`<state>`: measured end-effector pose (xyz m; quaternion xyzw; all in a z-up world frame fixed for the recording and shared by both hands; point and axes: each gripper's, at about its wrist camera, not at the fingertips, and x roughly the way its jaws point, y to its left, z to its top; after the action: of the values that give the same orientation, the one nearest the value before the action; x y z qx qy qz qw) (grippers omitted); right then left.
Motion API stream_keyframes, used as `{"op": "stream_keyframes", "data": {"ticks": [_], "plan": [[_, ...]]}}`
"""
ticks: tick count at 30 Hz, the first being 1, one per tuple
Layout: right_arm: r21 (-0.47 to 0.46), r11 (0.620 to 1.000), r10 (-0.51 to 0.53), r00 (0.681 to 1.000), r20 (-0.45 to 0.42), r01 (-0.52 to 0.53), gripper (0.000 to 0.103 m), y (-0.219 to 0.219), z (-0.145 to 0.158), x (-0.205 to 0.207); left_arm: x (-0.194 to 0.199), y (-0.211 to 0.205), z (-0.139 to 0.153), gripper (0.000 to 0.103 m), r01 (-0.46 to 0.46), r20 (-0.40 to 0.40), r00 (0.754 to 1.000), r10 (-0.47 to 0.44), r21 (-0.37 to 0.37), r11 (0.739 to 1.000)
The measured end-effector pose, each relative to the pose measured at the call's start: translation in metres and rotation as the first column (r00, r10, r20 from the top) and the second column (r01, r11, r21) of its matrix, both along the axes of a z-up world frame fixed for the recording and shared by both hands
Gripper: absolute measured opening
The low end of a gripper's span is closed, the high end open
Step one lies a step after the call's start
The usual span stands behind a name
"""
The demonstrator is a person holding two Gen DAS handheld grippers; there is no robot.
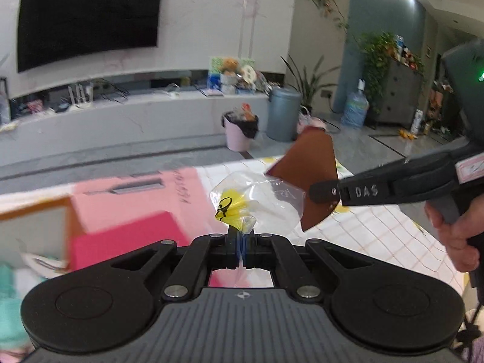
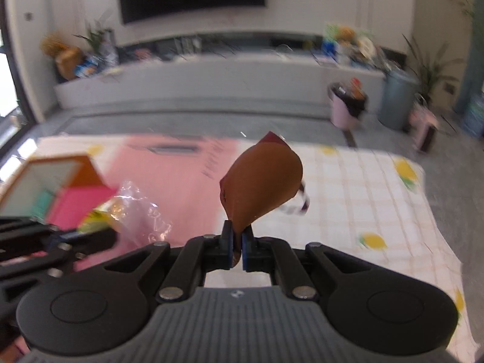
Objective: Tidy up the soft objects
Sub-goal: 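Lift and carry the brown cloth and plastic bag over the orange box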
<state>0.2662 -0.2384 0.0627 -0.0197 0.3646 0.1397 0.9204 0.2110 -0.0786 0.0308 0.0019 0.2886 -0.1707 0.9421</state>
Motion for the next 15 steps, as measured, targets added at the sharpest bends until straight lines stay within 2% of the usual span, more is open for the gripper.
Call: {"op": "stream_keyframes", "data": {"ticks": [5, 8, 12, 15], "plan": [[0.046, 0.988, 0.146, 0.986, 0.081, -0.150, 0.002, 0.077, 0.044, -0.014, -0.016, 0.048, 0.024, 0.001, -0.094, 0.033, 0.995, 0.093, 0.037, 0.995], [0.044, 0.971, 0.232, 0.968, 0.097, -0.237, 0.002, 0.131, 0.055, -0.019, -0.028, 0.087, 0.030, 0.001, -0.164, 0.035, 0.986, 0.162, 0.044, 0.986], [0.024, 0.941, 0.335, 0.939, 0.075, -0.337, 0.002, 0.199, 0.049, -0.024, -0.041, 0.141, 0.028, 0.001, -0.266, 0.021, 0.964, 0.265, 0.047, 0.963], [-0.010, 0.921, 0.389, 0.921, 0.027, -0.389, 0.002, 0.244, 0.030, -0.025, -0.045, 0.172, 0.017, 0.001, -0.317, -0.024, 0.948, 0.319, 0.051, 0.947]]}}
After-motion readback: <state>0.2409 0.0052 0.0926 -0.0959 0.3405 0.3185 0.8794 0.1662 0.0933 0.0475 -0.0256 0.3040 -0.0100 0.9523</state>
